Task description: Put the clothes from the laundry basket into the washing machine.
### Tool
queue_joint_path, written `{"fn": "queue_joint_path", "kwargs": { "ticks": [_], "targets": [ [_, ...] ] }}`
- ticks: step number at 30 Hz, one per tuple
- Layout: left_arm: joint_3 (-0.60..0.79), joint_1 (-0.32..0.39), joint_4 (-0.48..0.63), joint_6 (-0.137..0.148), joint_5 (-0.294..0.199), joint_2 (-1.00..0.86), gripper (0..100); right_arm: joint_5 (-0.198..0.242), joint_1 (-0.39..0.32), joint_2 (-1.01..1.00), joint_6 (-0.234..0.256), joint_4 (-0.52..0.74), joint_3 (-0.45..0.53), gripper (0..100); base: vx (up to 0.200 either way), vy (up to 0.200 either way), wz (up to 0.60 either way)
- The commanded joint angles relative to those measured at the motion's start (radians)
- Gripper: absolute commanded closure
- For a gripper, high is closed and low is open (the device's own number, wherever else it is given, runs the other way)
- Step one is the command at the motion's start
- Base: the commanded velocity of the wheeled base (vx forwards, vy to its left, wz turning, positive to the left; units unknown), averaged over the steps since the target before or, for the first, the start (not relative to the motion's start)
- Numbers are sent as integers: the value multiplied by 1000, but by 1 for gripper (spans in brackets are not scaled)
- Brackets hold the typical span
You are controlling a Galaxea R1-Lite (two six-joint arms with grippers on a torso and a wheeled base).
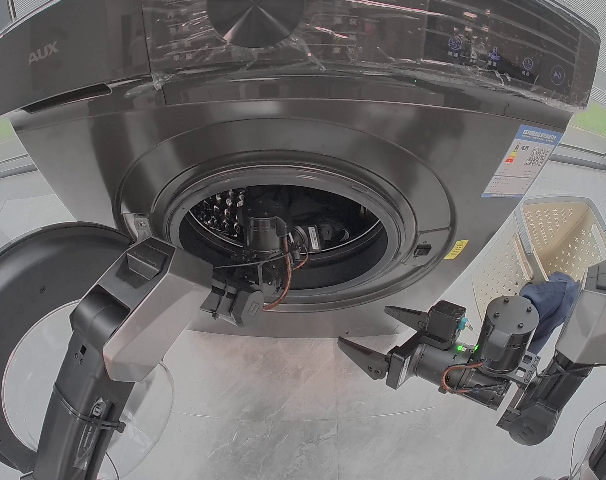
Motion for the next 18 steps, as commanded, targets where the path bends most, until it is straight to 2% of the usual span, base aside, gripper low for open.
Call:
{"fn": "queue_joint_path", "kwargs": {
  "ticks": [1, 6, 7, 13, 18],
  "targets": [
    [69, -22, 2, 6, -27, -50, 0, 0, 2, 1, 0, 0, 0, 0, 0, 0, 0],
    [71, -24, -3, 5, -53, -32, 0, 0, 7, 3, 0, 0, 0, 0, 0, 0, 0],
    [64, -22, 2, 6, -53, -26, 100, 0, 7, 3, 0, 0, 0, 0, 0, 0, 0],
    [-74, -5, 5, 2, -32, 37, 100, 0, 7, 6, 0, 0, 0, 0, 0, 0, 0],
    [-253, 39, 8, 2, 59, 103, 100, 0, 8, 7, 0, 0, 0, 0, 0, 0, 0]
  ]
}}
